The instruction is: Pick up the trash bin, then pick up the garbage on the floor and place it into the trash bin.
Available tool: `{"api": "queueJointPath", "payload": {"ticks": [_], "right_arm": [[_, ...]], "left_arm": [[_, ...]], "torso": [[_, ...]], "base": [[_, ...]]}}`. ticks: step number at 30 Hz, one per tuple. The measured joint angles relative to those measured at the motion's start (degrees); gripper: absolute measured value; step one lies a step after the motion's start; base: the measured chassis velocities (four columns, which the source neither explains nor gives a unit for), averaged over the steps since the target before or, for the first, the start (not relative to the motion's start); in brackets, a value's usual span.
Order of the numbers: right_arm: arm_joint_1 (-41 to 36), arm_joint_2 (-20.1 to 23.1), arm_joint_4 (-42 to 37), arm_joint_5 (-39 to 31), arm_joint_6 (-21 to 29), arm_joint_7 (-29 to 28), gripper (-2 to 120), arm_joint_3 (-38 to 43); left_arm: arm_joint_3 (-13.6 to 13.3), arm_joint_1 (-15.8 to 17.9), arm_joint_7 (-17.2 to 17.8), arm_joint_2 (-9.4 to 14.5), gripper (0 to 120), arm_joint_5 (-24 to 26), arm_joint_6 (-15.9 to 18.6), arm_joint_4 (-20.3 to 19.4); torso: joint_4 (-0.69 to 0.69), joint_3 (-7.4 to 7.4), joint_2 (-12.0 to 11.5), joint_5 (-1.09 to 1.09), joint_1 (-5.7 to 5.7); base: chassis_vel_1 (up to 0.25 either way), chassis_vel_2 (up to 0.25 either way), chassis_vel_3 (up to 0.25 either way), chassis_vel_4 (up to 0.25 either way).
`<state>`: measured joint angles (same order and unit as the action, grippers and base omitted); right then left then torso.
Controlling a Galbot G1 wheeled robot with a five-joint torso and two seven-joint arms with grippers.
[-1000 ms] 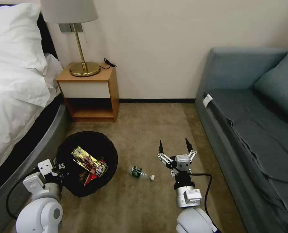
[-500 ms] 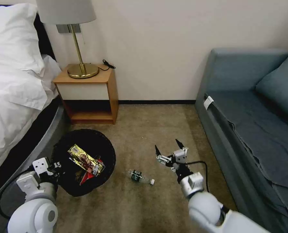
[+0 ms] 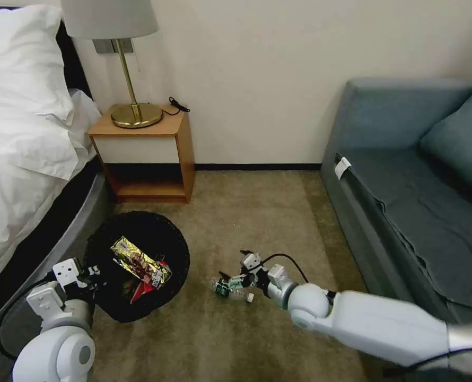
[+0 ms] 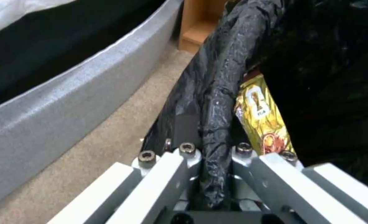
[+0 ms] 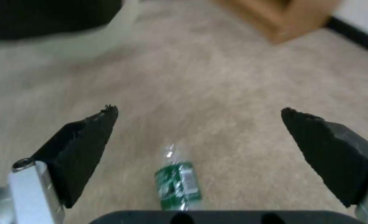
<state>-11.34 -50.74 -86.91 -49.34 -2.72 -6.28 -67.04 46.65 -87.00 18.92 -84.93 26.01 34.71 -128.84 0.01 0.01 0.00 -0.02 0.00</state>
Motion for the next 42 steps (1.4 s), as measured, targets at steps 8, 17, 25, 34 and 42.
{"api": "queueJointPath", "payload": {"ticks": [8,17,25,34,42], "right_arm": [[5.7,-4.8,8.0,-2.7,-0.5,5.2,100,-10.9],[3.6,-12.0,17.8,-3.4,-2.7,6.0,100,-14.5],[2.7,-15.5,22.1,-5.0,-2.4,6.2,100,-14.8],[0.9,-19.3,29.0,-5.0,-2.4,7.8,97,-14.3],[-0.2,-21.4,35.2,-4.0,-3.7,10.7,84,-13.1]], "left_arm": [[0.1,0.3,0.0,-0.1,2,-0.1,-0.1,0.4],[0.1,0.3,0.0,0.0,2,-0.1,-0.1,1.1],[-0.1,0.2,-0.1,-0.2,2,-0.1,-0.2,0.9],[-0.1,0.0,-0.2,-0.2,2,-0.1,-0.6,1.0],[-0.2,-0.2,-0.2,-0.2,2,-0.2,-0.8,1.0]], "torso": [[-0.01,0.0,0.0,0.01,0.0],[-0.01,0.0,0.0,0.01,0.0],[-0.01,0.0,0.0,0.01,0.0],[-0.01,0.0,0.0,0.02,0.0],[-0.01,0.0,0.0,0.02,0.0]], "base": [[0.0,0.0,0.0,0.0],[0.0,0.0,0.0,0.0],[0.0,0.0,0.0,0.0],[0.0,0.0,0.0,0.0],[0.0,0.0,0.0,0.0]]}}
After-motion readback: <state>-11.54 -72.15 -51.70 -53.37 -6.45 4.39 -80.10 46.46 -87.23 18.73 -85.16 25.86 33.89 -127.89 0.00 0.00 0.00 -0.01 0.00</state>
